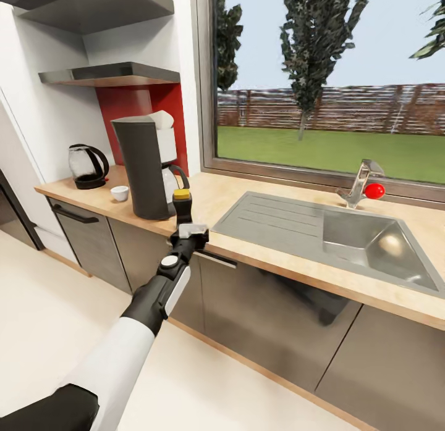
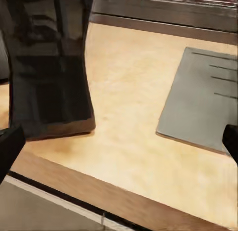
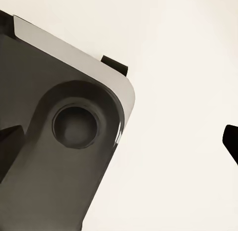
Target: Set up a coffee station on the kitchen countertop: keep the coffee maker on the countertop, move the bottle of coffee from the kitchen shelf to the counter next to the coffee maker, place a paper coffee filter on top of the coffee maker, put the saucer next to the coffee maker with the coffee cup on the saucer, and place the electric kettle next to the coffee maker.
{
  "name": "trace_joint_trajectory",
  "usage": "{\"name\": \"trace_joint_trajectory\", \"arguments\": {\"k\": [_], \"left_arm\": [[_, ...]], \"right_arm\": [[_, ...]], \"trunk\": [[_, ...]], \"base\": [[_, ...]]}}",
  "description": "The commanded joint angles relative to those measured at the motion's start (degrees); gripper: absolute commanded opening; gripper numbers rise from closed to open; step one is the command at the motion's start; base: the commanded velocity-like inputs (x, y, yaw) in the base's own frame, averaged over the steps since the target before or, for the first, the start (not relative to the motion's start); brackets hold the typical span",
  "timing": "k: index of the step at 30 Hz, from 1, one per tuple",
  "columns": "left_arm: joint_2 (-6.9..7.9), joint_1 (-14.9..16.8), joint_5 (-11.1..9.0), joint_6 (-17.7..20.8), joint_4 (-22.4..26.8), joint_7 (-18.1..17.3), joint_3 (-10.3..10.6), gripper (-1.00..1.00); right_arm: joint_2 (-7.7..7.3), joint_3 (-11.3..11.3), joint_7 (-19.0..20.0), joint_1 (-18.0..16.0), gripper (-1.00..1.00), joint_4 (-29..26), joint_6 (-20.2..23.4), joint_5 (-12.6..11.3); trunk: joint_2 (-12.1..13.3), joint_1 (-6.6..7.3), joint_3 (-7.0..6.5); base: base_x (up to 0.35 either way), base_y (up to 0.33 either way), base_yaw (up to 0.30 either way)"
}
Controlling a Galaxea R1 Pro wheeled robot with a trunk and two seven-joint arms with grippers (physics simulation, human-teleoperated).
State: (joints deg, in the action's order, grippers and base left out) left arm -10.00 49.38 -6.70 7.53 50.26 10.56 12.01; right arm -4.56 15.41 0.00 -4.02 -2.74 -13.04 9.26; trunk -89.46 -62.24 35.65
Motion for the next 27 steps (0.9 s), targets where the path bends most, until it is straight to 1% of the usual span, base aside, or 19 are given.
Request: {"name": "trace_joint_trajectory", "arguments": {"k": [1,2,3,4,6,7,10,11,12,13,17,18,19,21,23,24,25,26,27], "left_arm": [[0.0,-0.5,-0.59,0.24,0.69,-0.92,0.11,1.0],[0.0,-1.04,-0.59,0.25,1.35,-2.06,0.11,1.0],[0.0,-3.2,-0.59,0.35,3.9,-5.17,0.11,1.0],[0.0,-4.05,-0.59,0.41,4.95,-6.23,0.12,1.0],[0.16,-6.52,-0.59,0.6,8.12,-10.16,0.12,1.0],[0.69,-7.67,-0.59,0.68,9.65,-13.03,0.12,1.0],[1.58,-9.1,-0.59,0.73,11.13,-18.12,0.12,1.0],[2.29,-10.0,-0.59,0.73,11.65,-22.31,0.12,1.0],[2.69,-10.43,-0.59,0.73,11.8,-24.68,0.12,1.0],[3.57,-11.23,-0.59,0.7,11.91,-29.91,0.12,1.0],[5.39,-12.32,-0.6,0.64,10.74,-40.87,0.06,1.0],[6.26,-12.59,-0.6,0.56,9.05,-45.66,0.05,1.0],[6.66,-12.69,-0.6,0.51,7.88,-47.81,0.05,1.0],[7.59,-12.92,-0.6,0.2,1.46,-53.62,0.04,1.0],[8.01,-13.02,-0.58,-2.76,-7.34,-56.06,0.01,1.0],[8.07,-13.03,-0.56,-4.22,-9.84,-56.4,0.0,1.0],[8.18,-13.05,-0.52,-7.67,-15.02,-56.89,-0.04,1.0],[8.25,-13.06,-0.5,-9.45,-17.81,-57.06,-0.08,1.0],[8.6,-13.07,-0.47,-12.5,-23.81,-57.26,-0.1,1.0]], "right_arm": [[-0.01,-0.2,0.0,-0.02,1.0,0.01,-0.15,0.59],[-0.01,-0.2,0.0,-0.02,1.0,0.01,-0.15,0.59],[-0.01,-0.2,0.0,-0.02,1.0,0.01,-0.15,0.59],[-0.01,-0.2,0.0,-0.02,1.0,0.01,-0.15,0.59],[-0.01,-0.2,0.0,-0.02,1.0,0.01,-0.15,0.59],[-0.01,-0.2,0.0,-0.02,1.0,0.01,-0.15,0.59],[-0.01,-0.2,0.0,-0.02,1.0,0.01,-0.15,0.59],[-0.01,-0.2,0.0,-0.02,1.0,0.01,-0.15,0.59],[-0.01,-0.2,0.0,-0.02,1.0,0.01,-0.15,0.59],[-0.01,-0.2,0.0,-0.02,1.0,0.01,-0.15,0.59],[-0.01,-0.2,0.0,-0.02,1.0,0.01,-0.15,0.59],[-0.01,-0.2,0.0,-0.02,1.0,0.01,-0.15,0.59],[-0.01,-0.2,0.0,-0.02,1.0,0.01,-0.15,0.59],[-0.01,-0.2,0.0,-0.02,1.0,0.01,-0.15,0.59],[-0.01,-0.22,0.0,-0.02,1.0,0.01,-0.15,0.59],[-0.01,-0.23,0.0,-0.02,1.0,0.01,-0.17,0.59],[-0.01,-0.25,0.0,-0.02,1.0,0.01,-0.19,0.59],[-0.01,-0.26,0.0,-0.02,1.0,0.01,-0.2,0.59],[-0.01,-0.27,0.0,-0.02,1.0,0.01,-0.21,0.59]], "trunk": [[-0.03,0.0,0.05],[-0.03,0.0,0.05],[-0.03,0.0,0.05],[-0.03,0.0,0.05],[-0.03,0.0,0.05],[-0.03,0.0,0.05],[-0.03,0.0,0.05],[-0.03,0.0,0.05],[-0.03,0.0,0.05],[-0.03,0.0,0.05],[-0.03,0.0,0.05],[-0.03,0.0,0.05],[-0.03,0.0,0.05],[-0.03,0.0,0.05],[-0.03,0.0,0.05],[-0.03,0.0,0.05],[-0.03,0.0,0.05],[-0.03,0.0,0.05],[-0.03,0.0,0.05]], "base": [[0.0,0.0,0.0],[0.0,0.0,0.0],[0.0,0.0,0.0],[0.0,0.0,0.0],[0.0,0.0,0.0],[0.0,0.0,0.0],[0.0,0.0,0.0],[0.0,0.0,0.0],[0.0,0.0,0.0],[0.0,0.0,0.0],[0.0,0.0,0.0],[0.0,0.0,0.0],[0.0,0.0,0.0],[0.0,0.0,0.0],[0.0,0.0,0.0],[0.0,0.0,0.0],[0.0,0.0,0.0],[0.0,0.0,0.0],[0.0,0.0,0.0]]}}
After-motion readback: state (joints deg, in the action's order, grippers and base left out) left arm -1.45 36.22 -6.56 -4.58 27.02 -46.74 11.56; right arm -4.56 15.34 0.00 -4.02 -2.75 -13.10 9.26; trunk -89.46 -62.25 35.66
